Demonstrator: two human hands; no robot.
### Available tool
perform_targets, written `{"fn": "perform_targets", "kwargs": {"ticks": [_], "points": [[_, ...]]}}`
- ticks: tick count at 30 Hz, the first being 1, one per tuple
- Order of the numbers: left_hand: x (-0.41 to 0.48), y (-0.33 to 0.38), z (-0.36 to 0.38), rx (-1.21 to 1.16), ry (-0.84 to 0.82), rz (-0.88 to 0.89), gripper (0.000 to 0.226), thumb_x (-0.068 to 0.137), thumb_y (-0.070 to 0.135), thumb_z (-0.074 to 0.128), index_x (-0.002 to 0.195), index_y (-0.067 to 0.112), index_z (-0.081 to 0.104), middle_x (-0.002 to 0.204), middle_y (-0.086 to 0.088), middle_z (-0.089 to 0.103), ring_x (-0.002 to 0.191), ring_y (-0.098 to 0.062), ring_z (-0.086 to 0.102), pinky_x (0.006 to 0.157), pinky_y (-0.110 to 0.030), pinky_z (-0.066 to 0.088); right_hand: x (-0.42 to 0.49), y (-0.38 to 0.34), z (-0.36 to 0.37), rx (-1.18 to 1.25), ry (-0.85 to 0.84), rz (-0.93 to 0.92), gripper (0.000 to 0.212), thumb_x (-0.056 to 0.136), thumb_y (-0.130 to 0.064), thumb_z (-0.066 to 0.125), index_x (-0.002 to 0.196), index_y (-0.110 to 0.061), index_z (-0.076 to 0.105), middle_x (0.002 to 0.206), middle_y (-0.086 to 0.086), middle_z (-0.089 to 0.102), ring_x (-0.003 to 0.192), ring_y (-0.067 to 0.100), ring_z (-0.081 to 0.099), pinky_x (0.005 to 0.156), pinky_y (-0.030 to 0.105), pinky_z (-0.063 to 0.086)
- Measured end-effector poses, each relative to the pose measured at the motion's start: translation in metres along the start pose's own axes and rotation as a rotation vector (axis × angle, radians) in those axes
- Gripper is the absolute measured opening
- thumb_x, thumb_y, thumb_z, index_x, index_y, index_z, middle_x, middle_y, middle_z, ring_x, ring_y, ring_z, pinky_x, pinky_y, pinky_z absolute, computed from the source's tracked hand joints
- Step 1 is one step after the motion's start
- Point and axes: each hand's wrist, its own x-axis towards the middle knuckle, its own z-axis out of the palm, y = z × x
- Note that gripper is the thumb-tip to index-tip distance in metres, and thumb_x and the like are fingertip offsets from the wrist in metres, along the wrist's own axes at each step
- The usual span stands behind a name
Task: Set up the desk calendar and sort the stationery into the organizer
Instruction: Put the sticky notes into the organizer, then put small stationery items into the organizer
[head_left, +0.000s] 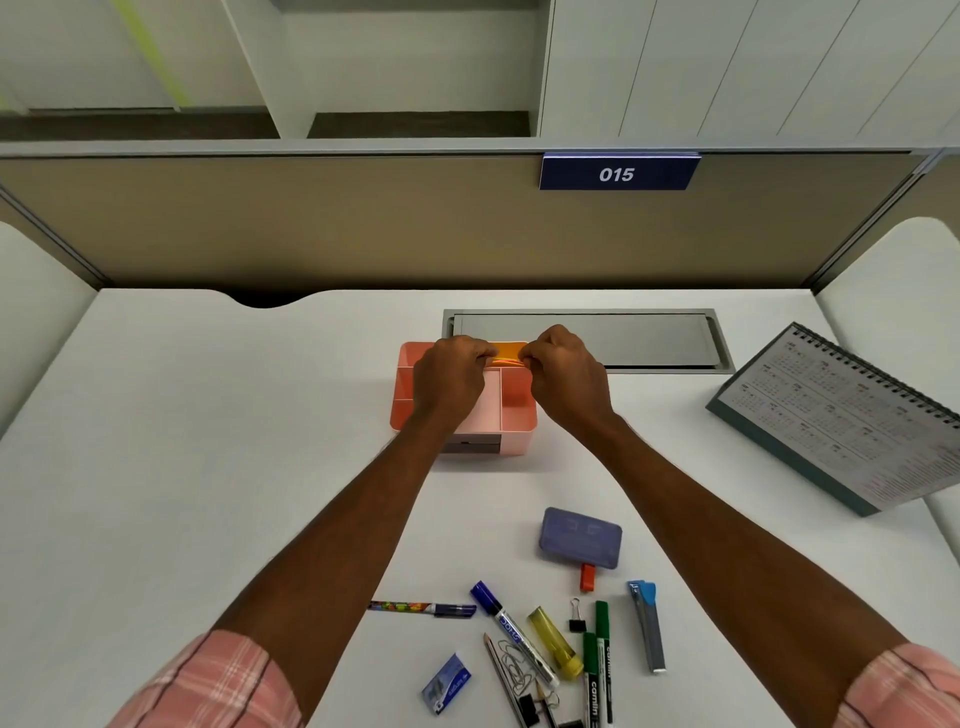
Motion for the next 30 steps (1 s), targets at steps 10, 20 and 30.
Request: {"fn": "perform_targets", "kwargs": {"ticks": [10,20,30], "points": [[-0.002,0.000,-0.002,-0.018,0.014,0.018,0.030,0.102,0.026,0.062,0.128,0.018,0.072,0.125,-0.005,0.074,0.106,-0.028,0.071,0.094,-0.042,0.059,-0.001,-0.004,-0.005,0.029,-0.035,0.014,0.031,0.095,-0.030,0.071,0.120,-0.011,0.073,0.118,0.012,0.069,0.097,0.031,0.067,0.073,0.035,0.055],[-0.049,0.028,-0.004,-0.210,0.112,0.046,0.026,0.101,0.026,0.062,0.125,0.024,0.073,0.123,0.001,0.075,0.109,-0.021,0.071,0.094,-0.029,0.053,-0.045,-0.002,-0.039,0.151,-0.100,-0.005,0.022,0.098,-0.026,0.068,0.118,-0.024,0.074,0.120,0.001,0.068,0.097,0.022,0.067,0.072,0.030,0.051],[-0.151,0.029,0.038,-0.338,-0.182,0.009,0.028,0.097,0.028,0.070,0.125,0.030,0.072,0.124,0.012,0.072,0.105,-0.008,0.067,0.094,-0.023,0.056,-0.155,0.027,-0.064,0.319,-0.280,0.232,0.023,0.095,-0.028,0.072,0.118,-0.029,0.072,0.118,-0.009,0.069,0.088,0.005,0.065,0.080,0.021,0.054]]}}
